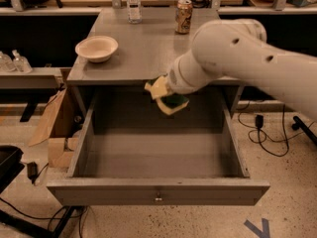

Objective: Place sponge into top drawer

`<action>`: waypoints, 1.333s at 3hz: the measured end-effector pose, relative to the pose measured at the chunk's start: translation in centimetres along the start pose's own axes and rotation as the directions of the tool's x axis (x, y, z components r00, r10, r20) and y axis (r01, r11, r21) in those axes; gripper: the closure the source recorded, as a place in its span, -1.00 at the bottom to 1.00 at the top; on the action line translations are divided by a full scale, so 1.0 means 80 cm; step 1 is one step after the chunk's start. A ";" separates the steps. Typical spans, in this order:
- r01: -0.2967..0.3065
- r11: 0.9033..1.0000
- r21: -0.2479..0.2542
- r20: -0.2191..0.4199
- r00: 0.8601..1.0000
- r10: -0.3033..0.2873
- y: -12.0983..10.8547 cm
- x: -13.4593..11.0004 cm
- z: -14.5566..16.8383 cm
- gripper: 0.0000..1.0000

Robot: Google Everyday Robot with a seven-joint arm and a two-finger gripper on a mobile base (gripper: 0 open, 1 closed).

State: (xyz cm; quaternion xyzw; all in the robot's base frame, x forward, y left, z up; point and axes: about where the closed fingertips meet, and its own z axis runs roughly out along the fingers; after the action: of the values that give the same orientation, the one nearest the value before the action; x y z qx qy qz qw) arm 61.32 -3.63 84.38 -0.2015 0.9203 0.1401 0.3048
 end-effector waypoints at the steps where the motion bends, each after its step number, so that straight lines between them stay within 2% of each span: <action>1: 0.163 0.987 -0.017 0.001 0.987 -0.163 0.046 0.059 0.034 1.00; 2: 0.226 0.974 -0.030 -0.055 0.972 -0.228 0.054 0.113 0.086 1.00; 3: 0.245 0.968 -0.045 -0.147 0.957 -0.249 0.043 0.157 0.150 1.00; 4: 0.248 0.968 -0.050 -0.157 0.955 -0.252 0.042 0.163 0.159 1.00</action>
Offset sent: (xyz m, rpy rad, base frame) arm -0.0638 0.0464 -0.1921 -0.1917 0.0337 0.2686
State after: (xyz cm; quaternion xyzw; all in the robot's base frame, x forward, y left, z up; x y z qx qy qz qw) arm 56.64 0.47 66.97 -0.3315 0.9069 0.0974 0.2411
